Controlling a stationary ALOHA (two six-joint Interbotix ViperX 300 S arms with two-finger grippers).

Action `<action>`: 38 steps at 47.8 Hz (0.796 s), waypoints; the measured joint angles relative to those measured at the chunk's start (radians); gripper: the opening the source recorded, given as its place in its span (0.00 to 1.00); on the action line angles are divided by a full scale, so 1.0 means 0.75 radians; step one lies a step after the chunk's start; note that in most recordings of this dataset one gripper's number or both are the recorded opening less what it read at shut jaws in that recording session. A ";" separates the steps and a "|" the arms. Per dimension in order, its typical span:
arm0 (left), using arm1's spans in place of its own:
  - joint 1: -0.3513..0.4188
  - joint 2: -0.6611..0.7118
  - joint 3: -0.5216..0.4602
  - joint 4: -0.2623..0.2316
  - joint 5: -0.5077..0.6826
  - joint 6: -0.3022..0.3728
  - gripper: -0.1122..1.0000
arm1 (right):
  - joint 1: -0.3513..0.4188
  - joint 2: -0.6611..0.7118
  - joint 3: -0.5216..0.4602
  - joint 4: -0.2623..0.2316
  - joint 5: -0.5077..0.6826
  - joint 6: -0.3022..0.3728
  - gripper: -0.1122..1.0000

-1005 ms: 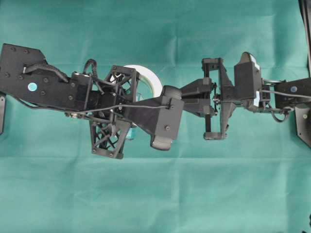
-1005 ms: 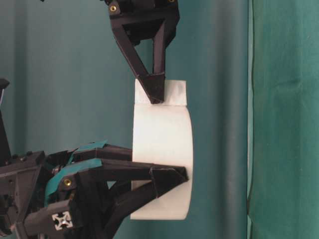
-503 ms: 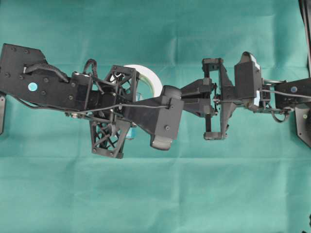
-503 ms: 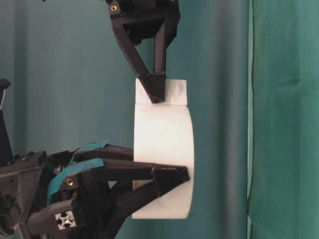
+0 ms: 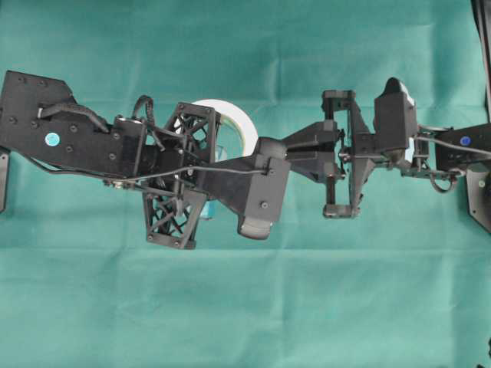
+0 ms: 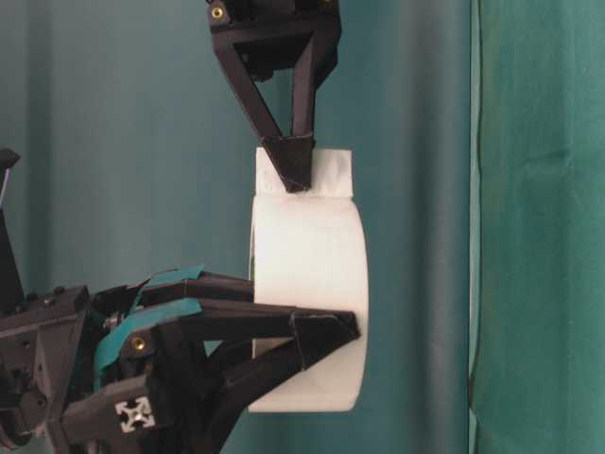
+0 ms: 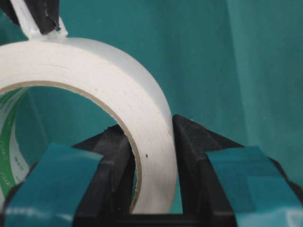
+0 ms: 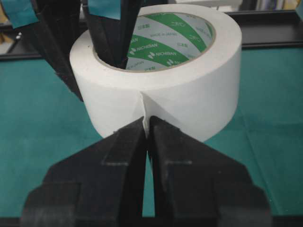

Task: Peel off the duct tape with your right arm.

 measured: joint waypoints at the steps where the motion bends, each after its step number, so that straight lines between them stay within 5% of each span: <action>1: -0.002 0.000 0.000 0.002 0.000 0.000 0.29 | -0.004 -0.002 0.002 0.000 0.000 0.000 0.02; 38: -0.027 -0.025 0.074 0.008 -0.092 -0.004 0.29 | -0.033 0.000 0.008 0.006 -0.016 0.000 0.02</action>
